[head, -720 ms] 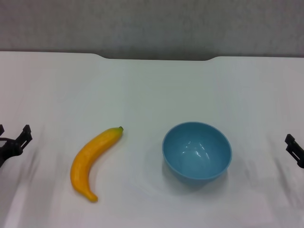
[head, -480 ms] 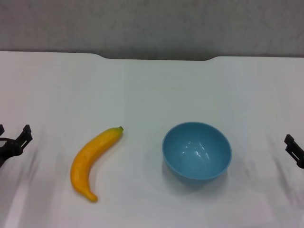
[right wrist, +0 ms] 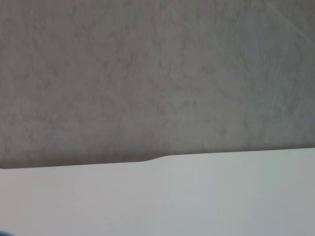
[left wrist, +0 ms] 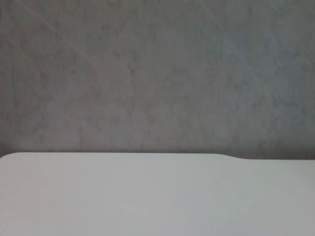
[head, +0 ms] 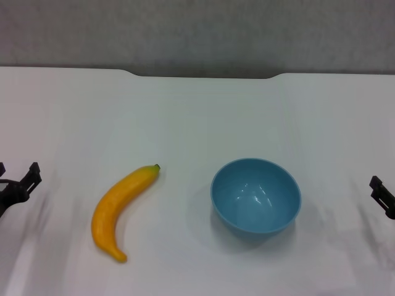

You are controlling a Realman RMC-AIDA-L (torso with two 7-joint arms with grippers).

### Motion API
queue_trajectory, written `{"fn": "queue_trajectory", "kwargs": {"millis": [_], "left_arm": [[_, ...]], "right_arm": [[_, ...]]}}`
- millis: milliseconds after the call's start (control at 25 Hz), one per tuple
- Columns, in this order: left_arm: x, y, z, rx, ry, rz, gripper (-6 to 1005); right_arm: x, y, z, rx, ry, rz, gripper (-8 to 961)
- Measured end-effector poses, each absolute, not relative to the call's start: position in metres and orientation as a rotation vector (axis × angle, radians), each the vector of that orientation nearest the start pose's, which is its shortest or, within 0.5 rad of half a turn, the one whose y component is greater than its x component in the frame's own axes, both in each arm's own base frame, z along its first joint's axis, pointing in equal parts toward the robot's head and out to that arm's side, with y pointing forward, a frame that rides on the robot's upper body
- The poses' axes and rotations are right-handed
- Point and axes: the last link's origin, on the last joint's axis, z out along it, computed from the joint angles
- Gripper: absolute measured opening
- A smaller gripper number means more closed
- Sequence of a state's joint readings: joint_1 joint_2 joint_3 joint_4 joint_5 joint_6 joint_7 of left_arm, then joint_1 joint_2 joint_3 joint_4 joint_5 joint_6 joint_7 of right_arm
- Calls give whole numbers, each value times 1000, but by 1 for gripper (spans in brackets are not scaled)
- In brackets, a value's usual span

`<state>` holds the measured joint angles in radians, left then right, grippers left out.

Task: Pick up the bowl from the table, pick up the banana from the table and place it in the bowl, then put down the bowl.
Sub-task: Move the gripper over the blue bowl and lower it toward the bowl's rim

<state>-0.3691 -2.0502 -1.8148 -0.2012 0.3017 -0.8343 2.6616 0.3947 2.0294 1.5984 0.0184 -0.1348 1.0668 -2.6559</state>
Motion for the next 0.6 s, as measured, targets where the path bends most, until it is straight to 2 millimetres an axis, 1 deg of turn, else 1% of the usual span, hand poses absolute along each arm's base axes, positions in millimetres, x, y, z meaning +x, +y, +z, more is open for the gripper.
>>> {"fn": "queue_trajectory", "kwargs": {"millis": [160,280,480,600], "left_arm": [[-386,328,2,-1646,-862,-534,778],[-378,332,6,-1660,-854,-579,777],[-358,334,9,-1710,-840,-613,776],[-350,335,11,-1718,-836,-603,776]], "right_arm": [[382,307,-9,-1755,822,598,671],[376,317,-10,-1787,851,618,668],[365,326,-13,-1818,846,609,662],[352,331,-14,-1843,820,591,659]]}}
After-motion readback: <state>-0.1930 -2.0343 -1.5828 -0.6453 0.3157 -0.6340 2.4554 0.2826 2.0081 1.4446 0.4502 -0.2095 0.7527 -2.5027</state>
